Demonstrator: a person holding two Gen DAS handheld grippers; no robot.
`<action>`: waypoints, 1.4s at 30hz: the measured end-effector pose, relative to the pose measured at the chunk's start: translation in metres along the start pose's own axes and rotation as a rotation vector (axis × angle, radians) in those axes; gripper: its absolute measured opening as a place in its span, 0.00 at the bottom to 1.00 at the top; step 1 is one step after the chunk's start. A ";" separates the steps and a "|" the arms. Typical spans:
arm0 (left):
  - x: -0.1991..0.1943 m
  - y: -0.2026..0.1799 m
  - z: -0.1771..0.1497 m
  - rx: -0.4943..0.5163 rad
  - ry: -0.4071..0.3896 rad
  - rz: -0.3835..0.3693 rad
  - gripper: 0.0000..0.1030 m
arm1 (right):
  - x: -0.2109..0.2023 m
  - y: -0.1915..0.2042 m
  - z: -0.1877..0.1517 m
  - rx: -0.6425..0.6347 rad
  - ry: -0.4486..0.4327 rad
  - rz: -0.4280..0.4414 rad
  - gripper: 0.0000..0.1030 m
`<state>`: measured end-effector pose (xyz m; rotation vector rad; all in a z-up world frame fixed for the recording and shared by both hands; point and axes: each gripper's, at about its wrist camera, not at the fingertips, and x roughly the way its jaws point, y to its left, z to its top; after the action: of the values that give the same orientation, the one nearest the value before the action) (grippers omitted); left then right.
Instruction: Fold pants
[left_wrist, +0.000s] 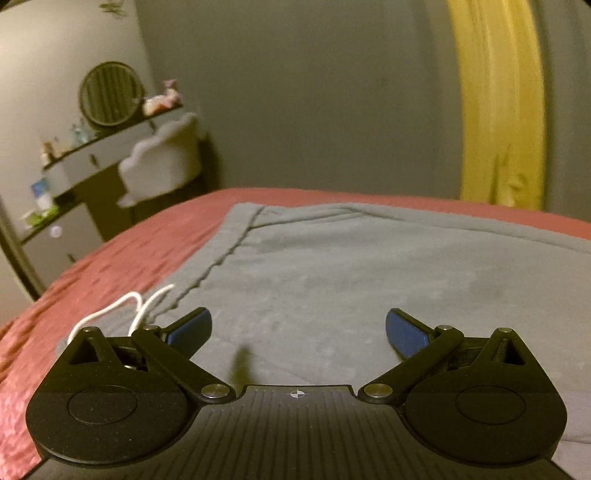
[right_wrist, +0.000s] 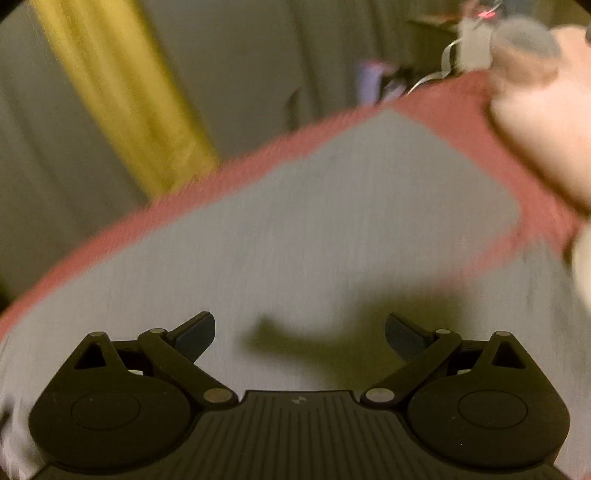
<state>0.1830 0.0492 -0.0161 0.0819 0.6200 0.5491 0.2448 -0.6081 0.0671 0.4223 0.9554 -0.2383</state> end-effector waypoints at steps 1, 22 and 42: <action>0.005 0.000 -0.002 -0.004 0.001 0.009 1.00 | 0.016 0.003 0.023 0.032 -0.016 -0.019 0.96; 0.055 0.008 -0.017 -0.111 0.038 -0.015 1.00 | 0.166 0.052 0.106 0.172 -0.060 -0.312 0.23; 0.038 0.046 0.022 -0.297 0.063 -0.387 1.00 | -0.042 -0.120 -0.146 0.275 -0.112 -0.134 0.05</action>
<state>0.1998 0.1097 -0.0080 -0.3307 0.5905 0.2633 0.0684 -0.6494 -0.0004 0.5910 0.8445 -0.5139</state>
